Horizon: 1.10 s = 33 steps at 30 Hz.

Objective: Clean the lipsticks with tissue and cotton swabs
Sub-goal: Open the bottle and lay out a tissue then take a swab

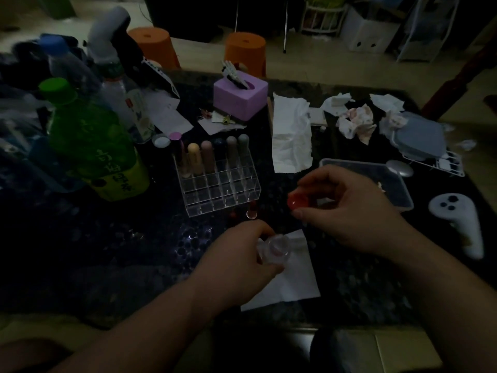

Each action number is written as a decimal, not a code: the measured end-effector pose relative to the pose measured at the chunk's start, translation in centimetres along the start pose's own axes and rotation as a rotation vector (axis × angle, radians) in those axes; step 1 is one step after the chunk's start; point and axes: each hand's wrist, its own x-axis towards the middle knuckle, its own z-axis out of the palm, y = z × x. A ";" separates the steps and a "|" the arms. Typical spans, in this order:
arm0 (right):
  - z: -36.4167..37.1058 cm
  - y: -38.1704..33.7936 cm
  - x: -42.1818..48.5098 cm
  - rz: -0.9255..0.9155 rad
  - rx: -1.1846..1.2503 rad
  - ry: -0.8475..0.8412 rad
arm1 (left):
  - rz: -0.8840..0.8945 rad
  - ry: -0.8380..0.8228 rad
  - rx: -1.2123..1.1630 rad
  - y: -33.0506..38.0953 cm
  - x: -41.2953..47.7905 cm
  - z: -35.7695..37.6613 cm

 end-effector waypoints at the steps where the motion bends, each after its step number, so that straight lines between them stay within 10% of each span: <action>1: 0.1 0.0 -0.1 -0.032 -0.005 -0.015 | -0.005 -0.009 0.015 -0.2 0.2 0.2; 12: 1.1 -0.5 -1.8 -0.256 0.071 0.023 | -0.026 0.007 0.030 1.3 -0.9 -2.6; 20: 2.1 -1.9 -2.8 -0.435 0.229 0.096 | 0.096 0.007 -0.998 3.8 -2.5 -5.8; 33: 3.8 -1.9 -2.7 -0.384 0.252 0.078 | 0.020 0.071 -0.924 3.6 -2.6 -6.6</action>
